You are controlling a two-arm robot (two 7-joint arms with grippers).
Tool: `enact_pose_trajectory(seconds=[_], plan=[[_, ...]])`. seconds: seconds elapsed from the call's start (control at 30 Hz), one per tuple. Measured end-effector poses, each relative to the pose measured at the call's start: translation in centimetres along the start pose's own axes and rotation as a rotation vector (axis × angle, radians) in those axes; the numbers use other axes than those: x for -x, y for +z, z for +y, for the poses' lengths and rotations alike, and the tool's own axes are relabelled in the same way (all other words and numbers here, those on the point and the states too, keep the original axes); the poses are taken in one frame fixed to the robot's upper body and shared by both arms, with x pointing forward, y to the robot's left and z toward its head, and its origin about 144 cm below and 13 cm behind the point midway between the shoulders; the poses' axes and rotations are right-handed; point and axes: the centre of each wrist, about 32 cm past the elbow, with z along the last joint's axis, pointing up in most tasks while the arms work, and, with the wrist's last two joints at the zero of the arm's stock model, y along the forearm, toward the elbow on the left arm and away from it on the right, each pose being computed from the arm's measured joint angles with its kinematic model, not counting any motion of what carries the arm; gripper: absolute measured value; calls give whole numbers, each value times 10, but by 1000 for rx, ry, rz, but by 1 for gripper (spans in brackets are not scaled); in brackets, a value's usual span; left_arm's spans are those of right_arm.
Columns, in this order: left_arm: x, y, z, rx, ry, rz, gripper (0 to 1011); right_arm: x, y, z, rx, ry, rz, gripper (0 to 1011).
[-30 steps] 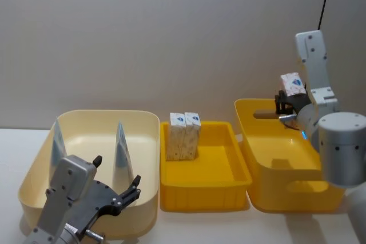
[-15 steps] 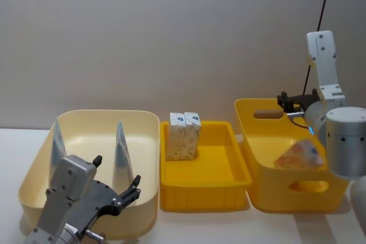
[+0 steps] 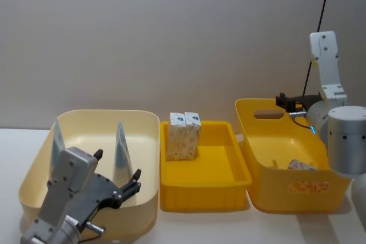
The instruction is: Bimanual collaborative sorting of washing and personal care products
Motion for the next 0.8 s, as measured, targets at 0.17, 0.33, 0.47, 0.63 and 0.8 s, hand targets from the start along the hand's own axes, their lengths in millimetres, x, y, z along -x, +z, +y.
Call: enact_pose_trajectory(seconds=[0.17,0.33,0.47,0.63,0.8], plan=[[-4,5,-8,-3,-4,-1,1003,-1,0,1,2,-1,2,1001],[-8,8,-14,-9,-5,8,1003,-1,0,1,3,-1,4,1001],[-10,9,-20,-17,-5,22,1003,-1,0,2,3,-1,4,1001],[-12,7,-26,-35,2,41,1002,-2,0,2,4,-2,5,1001],[-15,3,-36,-58,15,58,1003,-2,0,2,4,-2,5,1001]])
